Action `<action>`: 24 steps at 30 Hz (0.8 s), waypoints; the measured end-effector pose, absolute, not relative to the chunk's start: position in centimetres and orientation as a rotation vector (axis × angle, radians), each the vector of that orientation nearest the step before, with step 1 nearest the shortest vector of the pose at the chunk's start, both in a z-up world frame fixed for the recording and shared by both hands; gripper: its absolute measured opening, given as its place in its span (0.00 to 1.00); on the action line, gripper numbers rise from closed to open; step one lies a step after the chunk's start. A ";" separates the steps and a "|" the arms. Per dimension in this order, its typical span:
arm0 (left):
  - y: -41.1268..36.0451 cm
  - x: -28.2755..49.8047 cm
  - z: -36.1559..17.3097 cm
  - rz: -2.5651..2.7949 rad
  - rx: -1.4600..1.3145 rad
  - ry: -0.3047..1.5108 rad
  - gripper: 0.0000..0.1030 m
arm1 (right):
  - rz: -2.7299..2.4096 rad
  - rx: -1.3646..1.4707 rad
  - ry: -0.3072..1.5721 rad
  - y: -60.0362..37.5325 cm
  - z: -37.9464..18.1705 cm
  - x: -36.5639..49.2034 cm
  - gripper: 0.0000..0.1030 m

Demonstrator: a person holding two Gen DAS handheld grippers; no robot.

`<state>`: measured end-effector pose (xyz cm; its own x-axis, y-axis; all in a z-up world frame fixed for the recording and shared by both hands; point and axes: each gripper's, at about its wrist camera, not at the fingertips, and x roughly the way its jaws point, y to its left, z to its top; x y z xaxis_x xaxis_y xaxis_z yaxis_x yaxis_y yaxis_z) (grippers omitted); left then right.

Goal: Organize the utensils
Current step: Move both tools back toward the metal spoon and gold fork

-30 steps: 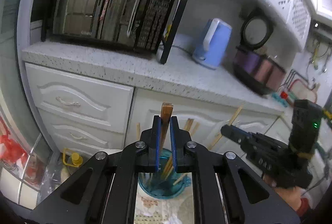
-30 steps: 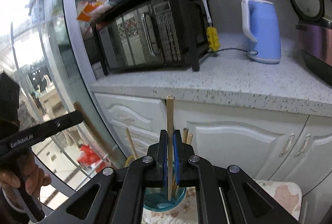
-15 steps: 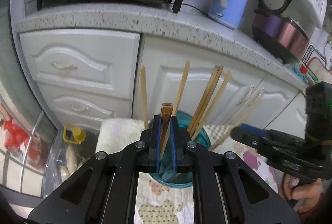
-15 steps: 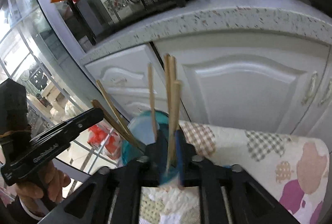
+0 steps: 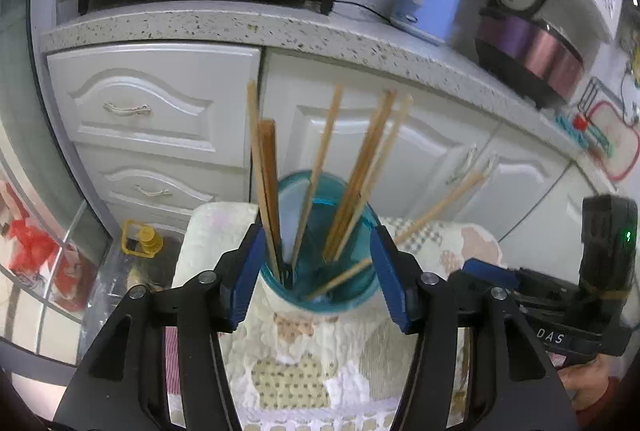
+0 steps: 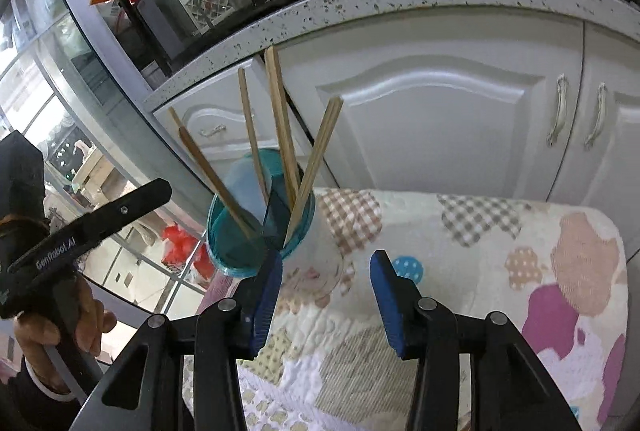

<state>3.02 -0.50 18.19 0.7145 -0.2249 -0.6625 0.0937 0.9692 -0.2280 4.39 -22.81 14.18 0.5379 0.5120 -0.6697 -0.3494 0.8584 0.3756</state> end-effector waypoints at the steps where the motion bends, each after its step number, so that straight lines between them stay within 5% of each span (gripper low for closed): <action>1: -0.9 2.7 18.0 -0.176 -0.169 0.762 0.54 | 0.517 0.204 0.862 -22.7 14.1 4.2 0.43; 24: -4.3 -1.6 13.1 -0.159 -0.110 0.830 0.54 | 0.352 0.162 0.903 -26.3 12.1 -1.3 0.45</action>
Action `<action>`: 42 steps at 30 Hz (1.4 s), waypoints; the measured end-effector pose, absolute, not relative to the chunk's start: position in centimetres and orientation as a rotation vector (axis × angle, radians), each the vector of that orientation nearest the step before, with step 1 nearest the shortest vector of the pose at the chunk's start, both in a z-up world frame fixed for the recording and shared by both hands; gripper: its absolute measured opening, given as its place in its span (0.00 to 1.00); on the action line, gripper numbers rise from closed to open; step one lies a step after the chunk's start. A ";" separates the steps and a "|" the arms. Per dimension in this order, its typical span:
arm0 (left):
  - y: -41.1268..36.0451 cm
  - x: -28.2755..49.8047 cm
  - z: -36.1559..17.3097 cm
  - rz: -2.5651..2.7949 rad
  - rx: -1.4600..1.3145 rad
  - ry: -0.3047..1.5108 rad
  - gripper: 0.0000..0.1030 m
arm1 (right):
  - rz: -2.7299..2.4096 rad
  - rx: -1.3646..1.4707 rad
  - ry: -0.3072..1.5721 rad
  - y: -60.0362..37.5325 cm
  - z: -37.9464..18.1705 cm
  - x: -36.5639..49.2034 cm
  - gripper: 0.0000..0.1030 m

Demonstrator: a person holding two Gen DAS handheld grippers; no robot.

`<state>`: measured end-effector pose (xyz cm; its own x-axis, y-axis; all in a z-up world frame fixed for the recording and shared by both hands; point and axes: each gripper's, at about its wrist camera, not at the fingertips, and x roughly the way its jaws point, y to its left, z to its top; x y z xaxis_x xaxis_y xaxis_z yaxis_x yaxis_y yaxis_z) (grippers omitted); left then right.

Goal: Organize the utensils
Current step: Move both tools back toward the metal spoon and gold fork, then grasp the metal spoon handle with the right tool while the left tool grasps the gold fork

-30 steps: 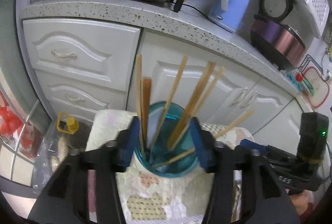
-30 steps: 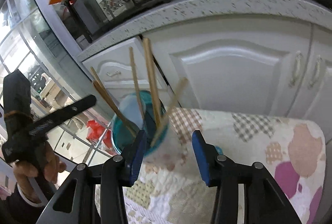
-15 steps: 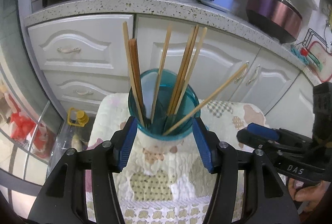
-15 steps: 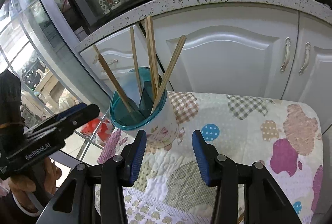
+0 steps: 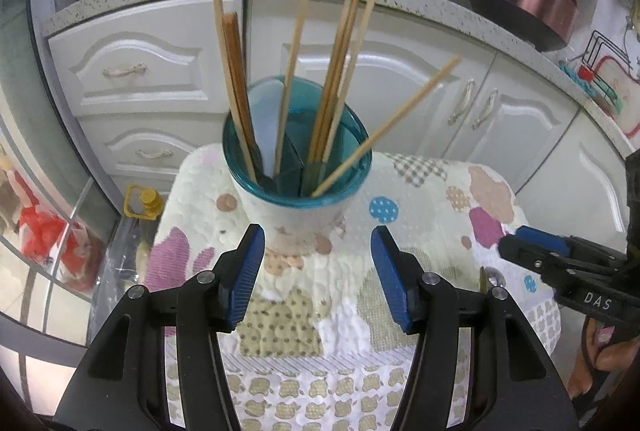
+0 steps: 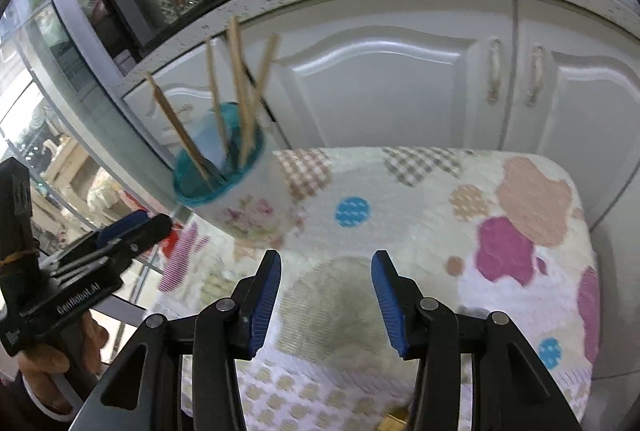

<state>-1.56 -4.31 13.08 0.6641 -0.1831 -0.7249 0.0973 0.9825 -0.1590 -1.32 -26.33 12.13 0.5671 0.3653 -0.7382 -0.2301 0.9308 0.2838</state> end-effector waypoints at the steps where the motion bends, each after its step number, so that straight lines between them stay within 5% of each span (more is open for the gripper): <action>1: -4.4 -1.6 12.8 -0.163 -0.112 0.839 0.54 | 0.339 0.156 0.908 -26.8 11.9 -1.5 0.45; 9: -4.7 -1.4 9.2 -0.183 -0.151 0.933 0.54 | 0.170 0.202 1.025 -34.3 7.2 -3.3 0.45; 14: -5.3 -1.3 7.8 -0.196 -0.160 0.972 0.54 | 0.147 0.237 1.096 -36.3 3.9 -3.2 0.32; 22: -7.0 -1.3 6.7 -0.246 -0.130 1.013 0.54 | 0.159 0.336 1.127 -36.2 0.8 -1.4 0.30; 26: -8.1 -1.2 6.1 -0.276 -0.123 1.038 0.54 | 0.172 0.308 1.125 -36.2 0.9 -1.4 0.06; 42: -16.4 -1.1 4.8 -0.480 -0.019 1.125 0.54 | 0.107 0.324 1.125 -39.9 0.8 -2.9 0.06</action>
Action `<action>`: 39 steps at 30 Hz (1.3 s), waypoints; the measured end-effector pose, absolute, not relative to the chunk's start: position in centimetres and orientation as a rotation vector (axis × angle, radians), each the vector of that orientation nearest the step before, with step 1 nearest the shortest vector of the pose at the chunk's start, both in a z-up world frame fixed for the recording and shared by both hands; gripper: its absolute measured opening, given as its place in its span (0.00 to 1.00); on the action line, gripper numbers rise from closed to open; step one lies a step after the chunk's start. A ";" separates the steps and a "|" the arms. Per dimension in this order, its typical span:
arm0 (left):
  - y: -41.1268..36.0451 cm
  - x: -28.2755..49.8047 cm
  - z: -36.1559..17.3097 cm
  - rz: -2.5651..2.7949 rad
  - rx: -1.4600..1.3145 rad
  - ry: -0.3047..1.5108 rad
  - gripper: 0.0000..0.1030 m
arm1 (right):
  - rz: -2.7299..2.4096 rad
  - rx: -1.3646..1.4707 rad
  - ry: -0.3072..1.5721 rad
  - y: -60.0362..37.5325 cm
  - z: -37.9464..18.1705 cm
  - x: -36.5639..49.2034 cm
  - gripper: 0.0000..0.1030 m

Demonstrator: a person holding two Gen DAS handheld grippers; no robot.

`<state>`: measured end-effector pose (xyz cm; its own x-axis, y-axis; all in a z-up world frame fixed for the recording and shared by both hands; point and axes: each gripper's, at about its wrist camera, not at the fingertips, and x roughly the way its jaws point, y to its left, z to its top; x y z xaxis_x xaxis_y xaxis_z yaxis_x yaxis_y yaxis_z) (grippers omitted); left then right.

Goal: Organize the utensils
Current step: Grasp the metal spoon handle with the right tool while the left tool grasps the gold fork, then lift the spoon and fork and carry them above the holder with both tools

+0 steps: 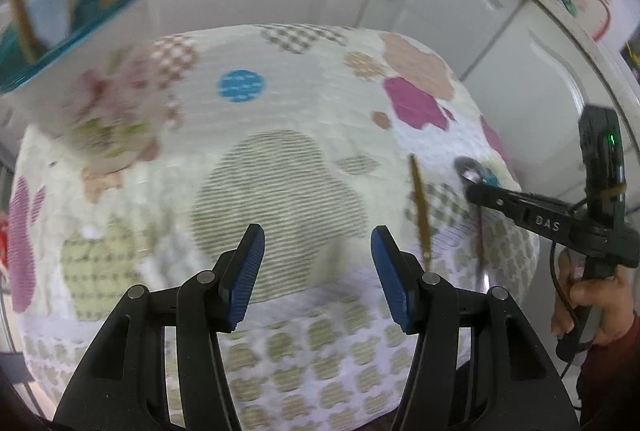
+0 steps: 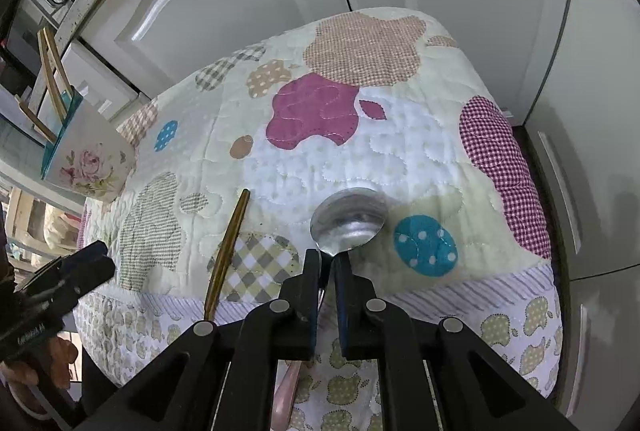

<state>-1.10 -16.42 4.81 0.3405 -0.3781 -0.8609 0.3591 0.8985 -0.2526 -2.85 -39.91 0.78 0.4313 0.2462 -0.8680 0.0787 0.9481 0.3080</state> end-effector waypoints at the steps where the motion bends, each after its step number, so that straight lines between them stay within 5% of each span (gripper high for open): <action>1: -17.1 -1.1 4.8 -0.494 -0.012 1.130 0.54 | 0.105 0.325 1.125 -39.9 0.9 -2.9 0.05; 12: -25.4 0.7 2.0 -0.629 0.083 1.182 0.47 | 0.118 0.414 1.113 -41.7 0.9 -3.7 0.09; 17: -25.6 0.9 2.0 -0.635 0.145 1.161 0.10 | 0.121 0.454 1.113 -42.1 0.5 -3.3 0.11; 35: -10.5 0.5 2.7 -0.467 -0.026 1.176 0.08 | 0.260 0.345 1.101 -35.2 2.8 -1.2 0.17; 39: -10.6 0.7 2.5 -0.472 -0.025 1.188 0.11 | 0.200 0.283 1.094 -36.7 2.6 -1.1 0.29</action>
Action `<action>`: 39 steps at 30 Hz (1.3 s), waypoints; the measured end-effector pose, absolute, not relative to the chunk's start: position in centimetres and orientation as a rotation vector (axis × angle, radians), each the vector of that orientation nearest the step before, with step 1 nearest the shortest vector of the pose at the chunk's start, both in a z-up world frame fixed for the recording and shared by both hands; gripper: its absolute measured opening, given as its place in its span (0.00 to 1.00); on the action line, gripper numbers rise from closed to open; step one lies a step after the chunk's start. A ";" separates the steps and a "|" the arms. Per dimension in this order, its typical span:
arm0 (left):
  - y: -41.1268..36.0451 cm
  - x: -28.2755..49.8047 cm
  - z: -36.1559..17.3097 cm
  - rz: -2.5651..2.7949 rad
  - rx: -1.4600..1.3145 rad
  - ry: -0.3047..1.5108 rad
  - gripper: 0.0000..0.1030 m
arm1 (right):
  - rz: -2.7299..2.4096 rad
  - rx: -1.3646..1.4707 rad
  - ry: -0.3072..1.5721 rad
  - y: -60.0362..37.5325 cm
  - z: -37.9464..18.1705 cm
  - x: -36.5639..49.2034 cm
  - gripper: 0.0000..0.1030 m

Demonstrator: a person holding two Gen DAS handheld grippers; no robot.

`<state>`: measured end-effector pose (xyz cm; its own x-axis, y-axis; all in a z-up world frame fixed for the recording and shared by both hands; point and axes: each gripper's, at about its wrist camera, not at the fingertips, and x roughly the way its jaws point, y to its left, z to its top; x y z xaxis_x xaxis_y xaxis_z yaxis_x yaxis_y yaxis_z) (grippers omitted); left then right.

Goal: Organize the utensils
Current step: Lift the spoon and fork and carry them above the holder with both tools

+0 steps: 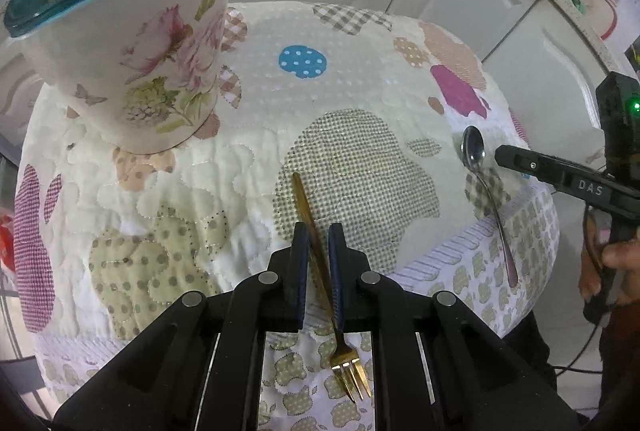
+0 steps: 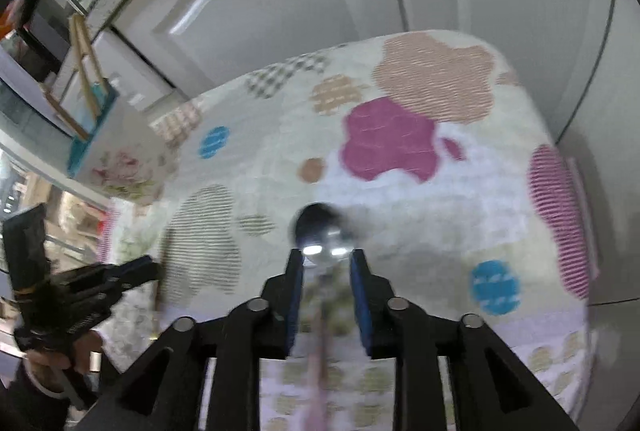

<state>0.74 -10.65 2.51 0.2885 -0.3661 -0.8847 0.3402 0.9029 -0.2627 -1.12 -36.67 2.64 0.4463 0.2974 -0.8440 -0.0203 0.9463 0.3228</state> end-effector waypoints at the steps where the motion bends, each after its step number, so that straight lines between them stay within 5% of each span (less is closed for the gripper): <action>1: -10.5 0.9 2.4 -0.465 -0.024 1.194 0.13 | 0.205 0.269 1.094 -36.7 2.4 -0.9 0.32; 3: -10.2 1.5 2.2 -0.446 -0.019 1.209 0.27 | 0.231 0.238 1.097 -36.7 1.8 -0.2 0.38; 8: -10.5 2.4 1.9 -0.448 -0.039 1.208 0.32 | 0.329 0.087 1.070 -34.8 1.1 2.2 0.38; 14: -13.0 2.1 1.9 -0.474 0.134 1.135 0.34 | 0.363 0.065 1.122 -33.5 1.3 2.5 0.12; 17: -12.7 1.9 1.9 -0.485 0.166 1.119 0.09 | 0.361 0.085 1.116 -33.7 1.6 1.9 0.06; 25: -8.5 1.2 3.8 -0.511 -0.053 1.083 0.06 | 0.365 0.235 1.095 -34.8 3.0 -1.3 0.02; 39: -5.8 -1.6 9.5 -0.433 -0.030 0.901 0.06 | 0.383 0.264 1.003 -32.7 7.2 -3.1 0.02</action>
<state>-1.62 -5.76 9.54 0.5401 -0.3771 -0.7524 0.3521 0.9133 -0.2049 -3.09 -32.73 7.20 0.4800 0.4290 -0.7652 -0.1899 0.9024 0.3868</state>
